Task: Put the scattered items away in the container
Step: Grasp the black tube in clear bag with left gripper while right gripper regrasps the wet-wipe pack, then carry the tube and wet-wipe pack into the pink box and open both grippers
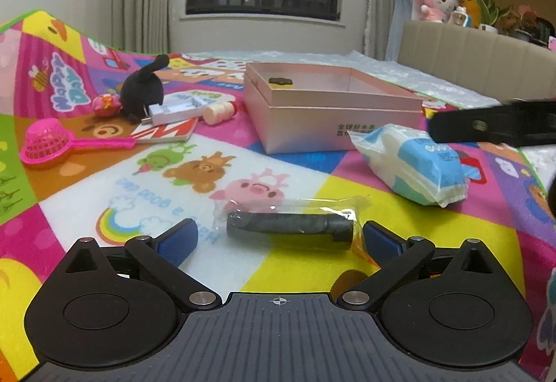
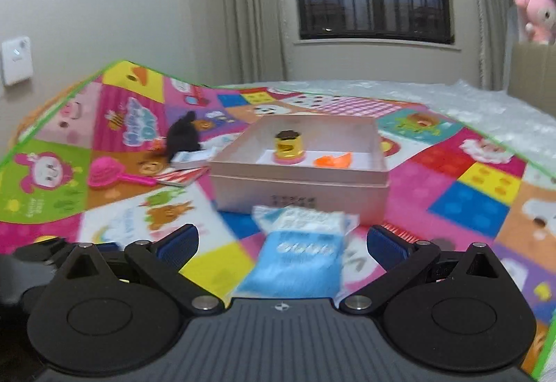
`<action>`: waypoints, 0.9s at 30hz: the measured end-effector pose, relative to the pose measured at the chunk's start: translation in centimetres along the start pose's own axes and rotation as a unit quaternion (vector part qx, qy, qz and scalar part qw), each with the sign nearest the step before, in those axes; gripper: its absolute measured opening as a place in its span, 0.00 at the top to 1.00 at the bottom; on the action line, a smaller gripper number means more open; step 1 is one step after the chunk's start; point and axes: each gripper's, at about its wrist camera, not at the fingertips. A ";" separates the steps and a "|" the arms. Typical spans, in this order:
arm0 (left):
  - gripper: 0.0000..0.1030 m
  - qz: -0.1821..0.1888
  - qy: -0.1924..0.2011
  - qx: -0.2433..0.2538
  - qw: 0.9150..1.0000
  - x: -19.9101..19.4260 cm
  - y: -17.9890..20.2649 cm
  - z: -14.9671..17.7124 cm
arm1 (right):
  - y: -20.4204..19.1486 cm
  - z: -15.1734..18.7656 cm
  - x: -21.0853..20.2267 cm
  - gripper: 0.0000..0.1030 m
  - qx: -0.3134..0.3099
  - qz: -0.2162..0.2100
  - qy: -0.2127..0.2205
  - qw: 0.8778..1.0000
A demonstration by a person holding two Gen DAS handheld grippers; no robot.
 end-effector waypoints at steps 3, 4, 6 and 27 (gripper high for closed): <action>0.00 -0.002 0.000 0.002 1.000 0.0 0.1 0.2 | 0.5 -0.2 3.2 0.00 0.011 0.003 -0.046 0.999; 0.00 -0.002 0.000 0.002 1.000 0.0 0.1 0.2 | 0.5 -0.1 4.1 0.02 0.015 0.001 -0.059 0.998; 0.00 -0.001 0.000 0.002 1.000 0.1 0.0 0.3 | 0.4 0.2 5.5 0.17 0.015 -0.002 -0.077 0.997; 0.00 -0.008 -0.021 0.030 0.999 0.5 1.0 -0.9 | -0.8 3.6 -3.5 0.44 -0.007 0.014 -0.073 0.997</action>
Point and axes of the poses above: each gripper's, at about its wrist camera, not at the fingertips, and x roughly the way its jaws point, y to its right, z to its underside, and after that the axes turned 14 degrees about -x, right-handed
